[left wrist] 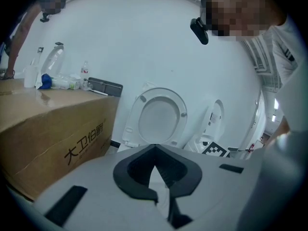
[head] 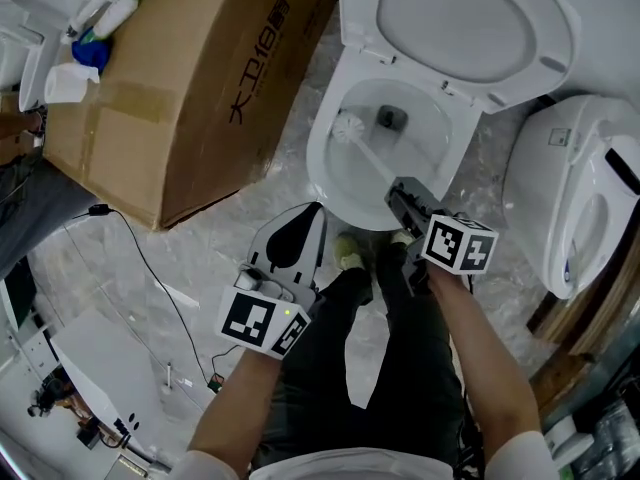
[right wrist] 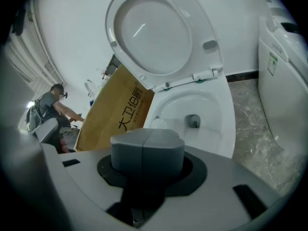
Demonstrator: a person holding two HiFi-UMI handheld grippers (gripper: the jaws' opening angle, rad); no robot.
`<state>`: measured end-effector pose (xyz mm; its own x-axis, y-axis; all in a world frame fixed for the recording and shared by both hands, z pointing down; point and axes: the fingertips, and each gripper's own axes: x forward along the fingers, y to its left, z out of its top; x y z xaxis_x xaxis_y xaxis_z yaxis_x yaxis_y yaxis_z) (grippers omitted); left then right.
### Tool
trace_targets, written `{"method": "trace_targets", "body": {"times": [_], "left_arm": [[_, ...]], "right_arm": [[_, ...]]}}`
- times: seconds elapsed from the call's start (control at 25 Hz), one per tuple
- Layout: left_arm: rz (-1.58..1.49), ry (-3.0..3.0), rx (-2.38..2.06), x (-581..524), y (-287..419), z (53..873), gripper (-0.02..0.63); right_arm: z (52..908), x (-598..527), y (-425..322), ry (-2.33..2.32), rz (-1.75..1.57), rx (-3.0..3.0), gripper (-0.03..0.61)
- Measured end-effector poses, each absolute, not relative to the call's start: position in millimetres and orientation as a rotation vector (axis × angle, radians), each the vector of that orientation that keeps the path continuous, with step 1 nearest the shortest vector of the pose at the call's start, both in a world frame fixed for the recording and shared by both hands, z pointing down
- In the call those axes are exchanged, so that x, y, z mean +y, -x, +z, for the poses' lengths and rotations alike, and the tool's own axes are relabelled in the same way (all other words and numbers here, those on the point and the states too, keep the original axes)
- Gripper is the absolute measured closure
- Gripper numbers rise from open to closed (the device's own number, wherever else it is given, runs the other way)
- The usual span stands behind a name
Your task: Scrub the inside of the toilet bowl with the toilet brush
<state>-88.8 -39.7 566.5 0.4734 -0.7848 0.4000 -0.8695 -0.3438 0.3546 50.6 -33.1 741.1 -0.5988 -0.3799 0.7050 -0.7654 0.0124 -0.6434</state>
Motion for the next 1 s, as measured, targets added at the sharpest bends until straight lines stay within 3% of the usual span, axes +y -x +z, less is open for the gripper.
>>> {"method": "trace_targets", "body": {"times": [0.48, 1.0], "left_arm": [[0.177, -2.164, -1.387, -18.1, 99.3, 557.7, 0.607], [0.165, -2.176, -1.366, -14.7, 85.0, 553.4, 0.607]], "right_arm": [[729.3, 29.3, -87.9, -0.623, 1.193, -1.899, 0.420], [700.9, 7.4, -152.7, -0.351, 0.826, -1.706, 0.420]]}}
